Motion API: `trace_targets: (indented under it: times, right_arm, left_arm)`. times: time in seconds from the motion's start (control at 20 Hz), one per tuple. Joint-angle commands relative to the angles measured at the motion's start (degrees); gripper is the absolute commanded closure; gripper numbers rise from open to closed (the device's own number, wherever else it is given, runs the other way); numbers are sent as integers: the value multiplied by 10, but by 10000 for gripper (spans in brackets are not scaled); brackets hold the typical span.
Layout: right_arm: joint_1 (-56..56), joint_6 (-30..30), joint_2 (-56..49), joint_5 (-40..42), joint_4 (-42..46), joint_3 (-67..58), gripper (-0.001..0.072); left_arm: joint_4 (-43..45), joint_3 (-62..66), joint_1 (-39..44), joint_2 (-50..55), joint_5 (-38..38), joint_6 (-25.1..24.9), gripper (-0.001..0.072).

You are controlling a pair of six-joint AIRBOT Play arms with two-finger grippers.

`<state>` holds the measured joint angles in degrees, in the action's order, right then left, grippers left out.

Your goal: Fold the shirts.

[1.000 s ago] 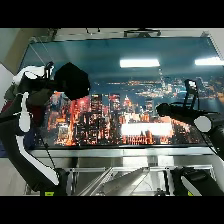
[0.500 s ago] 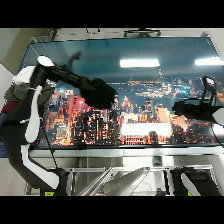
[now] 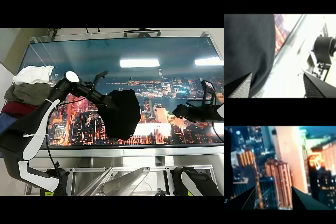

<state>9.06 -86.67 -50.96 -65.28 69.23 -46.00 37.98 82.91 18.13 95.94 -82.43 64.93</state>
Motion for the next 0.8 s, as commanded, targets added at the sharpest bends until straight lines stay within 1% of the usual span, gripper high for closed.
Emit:
trace_targets:
  times: [0.0,0.1,0.15,0.2,0.3,0.35,0.45,0.6,0.75]
  right_arm:
    - [3,134,-73,37,-129,-16,208]
    - [1,230,-154,37,-237,-47,208]
    - [-2,278,-194,38,-285,-61,208]
    - [-7,319,-235,38,-326,-75,207]
    - [-25,365,-309,40,-371,-97,208]
    - [-38,377,-347,42,-382,-111,208]
    - [-68,381,-413,57,-385,-141,208]
    - [-108,387,-495,70,-385,-203,208]
    - [-138,384,-546,70,-385,-263,209]
  left_arm:
    - [4,-8,-42,-3,5,23,-4]
    - [48,-10,-77,-3,23,33,-4]
    - [82,-15,-90,-3,36,41,-4]
    - [95,-28,-101,-3,52,42,-4]
    - [88,-75,-113,-2,95,31,-3]
    - [87,-100,-113,-1,120,24,-3]
    - [74,-139,-107,-1,171,3,-2]
    - [26,-179,-89,-1,255,-43,15]
    - [19,-195,-68,-1,319,-56,16]
